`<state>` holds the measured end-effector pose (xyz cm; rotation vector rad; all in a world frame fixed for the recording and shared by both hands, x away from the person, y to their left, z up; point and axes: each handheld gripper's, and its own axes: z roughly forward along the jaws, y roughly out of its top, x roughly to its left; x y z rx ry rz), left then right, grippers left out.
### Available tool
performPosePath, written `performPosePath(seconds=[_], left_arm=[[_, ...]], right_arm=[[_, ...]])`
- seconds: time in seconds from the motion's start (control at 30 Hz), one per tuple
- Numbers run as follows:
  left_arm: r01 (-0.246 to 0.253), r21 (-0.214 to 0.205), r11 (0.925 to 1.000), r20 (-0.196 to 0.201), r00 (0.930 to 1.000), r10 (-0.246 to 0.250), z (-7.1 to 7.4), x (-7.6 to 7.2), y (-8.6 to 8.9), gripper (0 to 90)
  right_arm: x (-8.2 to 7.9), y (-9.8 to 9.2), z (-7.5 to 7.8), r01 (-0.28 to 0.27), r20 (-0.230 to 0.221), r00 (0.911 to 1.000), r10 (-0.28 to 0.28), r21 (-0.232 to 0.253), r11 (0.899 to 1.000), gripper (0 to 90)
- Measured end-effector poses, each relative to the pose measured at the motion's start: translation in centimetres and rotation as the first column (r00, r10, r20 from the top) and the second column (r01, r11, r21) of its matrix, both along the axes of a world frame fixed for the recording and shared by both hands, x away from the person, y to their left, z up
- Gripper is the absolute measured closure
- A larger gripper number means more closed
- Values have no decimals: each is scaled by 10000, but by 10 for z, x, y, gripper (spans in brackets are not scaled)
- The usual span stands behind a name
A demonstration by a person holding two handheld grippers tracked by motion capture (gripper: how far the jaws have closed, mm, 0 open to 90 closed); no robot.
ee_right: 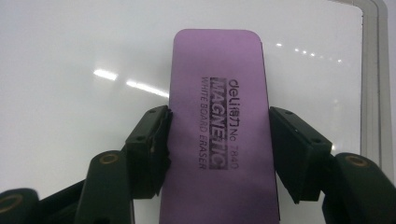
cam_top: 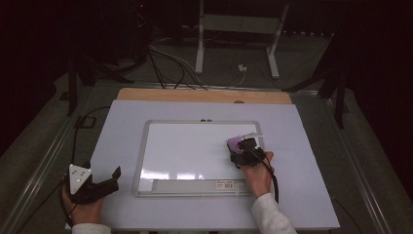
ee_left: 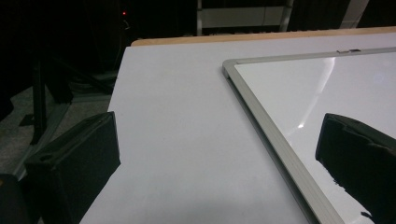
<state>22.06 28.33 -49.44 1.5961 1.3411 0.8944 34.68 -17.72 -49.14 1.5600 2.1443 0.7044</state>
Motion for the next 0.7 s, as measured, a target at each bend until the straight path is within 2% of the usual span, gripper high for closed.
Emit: performPosePath(seconds=[0.53,0.63,0.7], left_arm=[[44,15,10000,5,10000,-44,0,1,0,6],[26,26,10000,5,10000,-26,0,0,0,6],[4,1,10000,25,10000,-4,0,0,1,6]], right_arm=[[-1,-5,0,-168,-132,9998,170,171,9997,406],[-1,-6,0,-285,-346,9990,291,168,9995,375],[-3,-5,-1,-390,-194,9991,390,18,9992,339]])
